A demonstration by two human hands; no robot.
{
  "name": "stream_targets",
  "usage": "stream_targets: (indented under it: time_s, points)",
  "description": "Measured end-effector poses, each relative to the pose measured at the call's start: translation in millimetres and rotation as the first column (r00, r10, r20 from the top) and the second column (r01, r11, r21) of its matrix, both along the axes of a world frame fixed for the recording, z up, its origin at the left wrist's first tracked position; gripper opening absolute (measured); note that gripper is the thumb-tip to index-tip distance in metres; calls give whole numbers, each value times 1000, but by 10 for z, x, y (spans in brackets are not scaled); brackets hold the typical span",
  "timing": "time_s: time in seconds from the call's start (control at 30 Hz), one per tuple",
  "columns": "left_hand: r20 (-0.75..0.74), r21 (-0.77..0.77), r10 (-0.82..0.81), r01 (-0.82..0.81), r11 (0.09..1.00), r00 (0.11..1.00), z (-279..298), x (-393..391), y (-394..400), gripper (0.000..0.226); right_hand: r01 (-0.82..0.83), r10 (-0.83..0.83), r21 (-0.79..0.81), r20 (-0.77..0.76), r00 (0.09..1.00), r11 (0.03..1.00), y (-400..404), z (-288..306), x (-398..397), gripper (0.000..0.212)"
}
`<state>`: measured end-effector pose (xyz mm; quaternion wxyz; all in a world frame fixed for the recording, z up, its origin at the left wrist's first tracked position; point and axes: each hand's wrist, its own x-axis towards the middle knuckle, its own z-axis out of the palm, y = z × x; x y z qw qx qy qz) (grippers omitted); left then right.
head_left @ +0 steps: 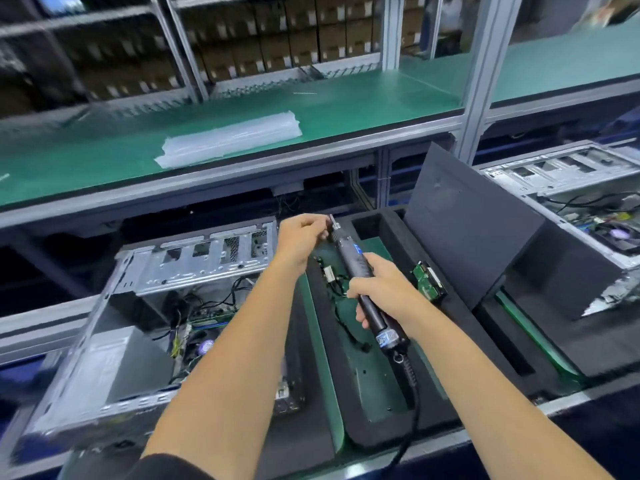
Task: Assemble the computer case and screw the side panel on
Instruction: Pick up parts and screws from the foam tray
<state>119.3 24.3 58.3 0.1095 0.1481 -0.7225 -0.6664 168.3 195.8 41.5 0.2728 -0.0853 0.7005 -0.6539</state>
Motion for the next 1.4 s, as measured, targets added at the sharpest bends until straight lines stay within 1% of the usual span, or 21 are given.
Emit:
stream_targets:
  time_s: [0.1,0.23,0.33,0.4,0.47,0.5,0.53,0.57,0.67,0.7,0.77,0.83,0.9,0.93,1.0,1.1,1.17,1.23,1.3,1.33,1.4]
  points:
    - [-52,9,-3,3,1000,999,53,208,-257,29,-50,50,6,-23,998,999,-283,77,171,51]
    - [-78,38,100,-97,995,992,81,509,-690,30,-114,117,64,-46,992,991,-700,155,420,66]
    - [-57,-31,137,-139,990,989,127,770,-1077,27,-156,161,97,-49,986,983,-1046,206,692,71]
    - [-56,-82,89,-93,992,994,174,963,-1332,30,-173,180,123,-48,982,977,-1249,251,891,63]
    - [-57,-110,14,-20,994,998,232,1171,-1571,32,-198,207,134,-55,977,971,-1417,309,1075,43]
    - [-52,-127,-26,19,992,998,260,1274,-1695,31,-212,220,128,-50,974,969,-1491,331,1163,36]
    - [-44,-149,-65,58,987,997,283,1374,-1820,30,-227,233,116,-40,972,967,-1559,344,1248,34]
    - [-32,-175,-103,96,980,994,300,1465,-1948,29,-242,246,106,-25,969,964,-1623,347,1327,35]
    - [41,-239,-218,221,946,975,316,1708,-2283,27,-278,279,118,6,960,953,-1796,307,1545,50]
    - [63,-244,-251,259,935,966,313,1768,-2365,27,-282,283,114,6,959,953,-1842,287,1607,51]
    - [81,-188,-307,317,930,948,296,1859,-2479,24,-273,273,87,7,962,958,-1913,248,1714,51]
    - [74,-55,-331,335,941,941,264,1927,-2553,21,-249,248,59,22,969,967,-1963,220,1806,57]
    - [61,87,-321,316,945,945,221,1989,-2599,16,-236,235,49,37,971,970,-2007,191,1888,63]
    - [54,152,-308,297,943,950,192,2017,-2611,14,-237,236,48,36,971,970,-2028,180,1926,61]
    - [40,258,-268,249,933,963,123,2069,-2618,11,-233,232,43,25,972,972,-2075,179,1999,51]
    - [57,317,-224,195,928,973,37,2143,-2607,14,-219,218,41,24,976,975,-2130,161,2081,44]
    - [80,304,-223,190,934,971,-16,2202,-2618,14,-220,219,52,18,975,974,-2146,125,2138,48]
    - [90,286,-236,202,937,967,-58,2283,-2647,11,-208,207,56,29,978,977,-2152,74,2208,61]
    - [88,238,-218,192,952,972,-104,2376,-2665,11,-201,199,38,47,979,979,-2138,12,2292,65]
    - [92,162,-183,167,973,979,-133,2427,-2664,14,-200,198,30,61,978,979,-2123,-21,2342,65]
    - [112,-82,-53,63,995,992,-206,2522,-2658,24,-222,220,20,71,973,975,-2091,-93,2459,54]
